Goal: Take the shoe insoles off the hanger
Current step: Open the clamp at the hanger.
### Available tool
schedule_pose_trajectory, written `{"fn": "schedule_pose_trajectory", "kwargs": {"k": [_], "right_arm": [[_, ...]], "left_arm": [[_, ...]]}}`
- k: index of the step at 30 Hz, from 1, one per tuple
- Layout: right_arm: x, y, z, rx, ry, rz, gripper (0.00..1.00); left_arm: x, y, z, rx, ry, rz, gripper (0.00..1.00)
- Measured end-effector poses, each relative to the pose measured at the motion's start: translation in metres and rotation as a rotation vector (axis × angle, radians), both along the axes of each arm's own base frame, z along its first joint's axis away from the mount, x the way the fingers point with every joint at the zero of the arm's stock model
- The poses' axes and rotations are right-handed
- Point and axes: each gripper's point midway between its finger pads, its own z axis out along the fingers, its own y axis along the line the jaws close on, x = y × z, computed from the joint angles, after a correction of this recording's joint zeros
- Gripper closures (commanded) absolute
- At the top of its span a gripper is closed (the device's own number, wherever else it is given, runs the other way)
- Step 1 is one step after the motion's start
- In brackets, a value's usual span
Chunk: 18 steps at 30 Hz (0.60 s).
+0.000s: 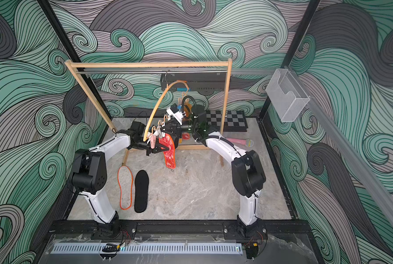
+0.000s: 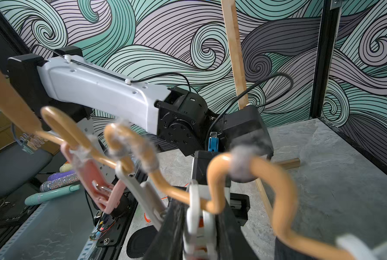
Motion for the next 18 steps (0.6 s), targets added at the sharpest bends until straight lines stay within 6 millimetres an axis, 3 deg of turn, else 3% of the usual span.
{"fn": "schedule_pose_trajectory", "kwargs": {"k": [6,13,18], "right_arm": [[0.004,-0.003,0.000,-0.001,0.003,-0.014,1.00],[0.008,-0.007,0.000,-0.001,0.019,-0.026,1.00],[0.010,-0.009,0.000,-0.001,0.022,-0.033,1.00]], "left_arm": [[0.005,-0.002,-0.012,0.050,0.048,0.034,1.00],[-0.001,0.002,-0.060,0.190,0.237,0.176,1.00],[-0.002,0.003,-0.064,0.253,0.301,0.322,1.00]]}}
